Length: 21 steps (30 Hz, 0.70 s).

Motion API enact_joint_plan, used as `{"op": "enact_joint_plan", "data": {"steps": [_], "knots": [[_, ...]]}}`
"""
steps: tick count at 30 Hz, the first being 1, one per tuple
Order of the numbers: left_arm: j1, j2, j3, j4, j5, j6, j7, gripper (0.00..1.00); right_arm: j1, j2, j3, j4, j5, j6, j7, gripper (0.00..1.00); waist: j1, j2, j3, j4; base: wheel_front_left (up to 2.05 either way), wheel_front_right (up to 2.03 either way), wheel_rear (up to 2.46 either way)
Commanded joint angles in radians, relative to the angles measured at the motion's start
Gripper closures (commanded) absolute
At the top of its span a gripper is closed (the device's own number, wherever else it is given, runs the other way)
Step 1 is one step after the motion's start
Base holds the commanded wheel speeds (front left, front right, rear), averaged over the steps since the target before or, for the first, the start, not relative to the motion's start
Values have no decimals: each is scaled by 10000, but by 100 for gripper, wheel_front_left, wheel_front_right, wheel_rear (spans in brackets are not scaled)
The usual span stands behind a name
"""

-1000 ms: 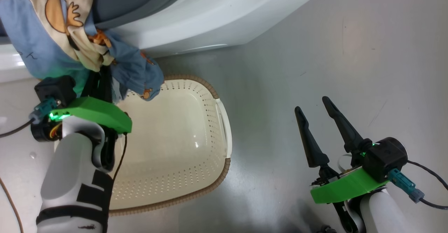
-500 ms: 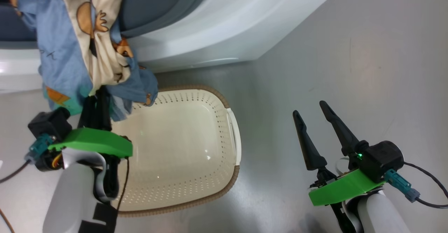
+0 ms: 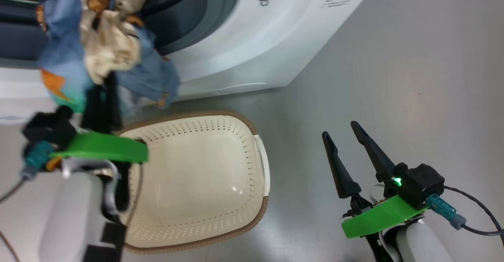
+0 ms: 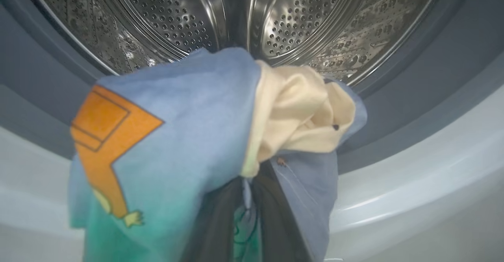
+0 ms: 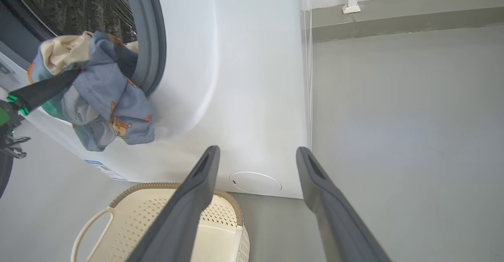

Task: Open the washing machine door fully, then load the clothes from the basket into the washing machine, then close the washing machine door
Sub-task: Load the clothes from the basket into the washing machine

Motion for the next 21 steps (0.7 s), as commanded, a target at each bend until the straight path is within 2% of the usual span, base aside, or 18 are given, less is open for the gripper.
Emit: {"op": "enact_joint_plan", "data": {"steps": [1, 10, 21], "knots": [[-289, 382, 376, -178, 119, 110, -65, 100, 366, 16, 296, -175, 95, 25, -49, 0, 0, 0, -63, -174, 0, 0, 0], [-2327, 1666, 415, 1178, 792, 111, 379, 100, 553, 16, 653, -133, 512, 25, -49, 0, 0, 0, -210, -922, 0, 0, 0], [-4652, 2588, 323, 3530, 1152, 60, 689, 100, 668, 16, 1123, -110, 837, 25, -49, 0, 0, 0, -68, -1805, 0, 0, 0]]}}
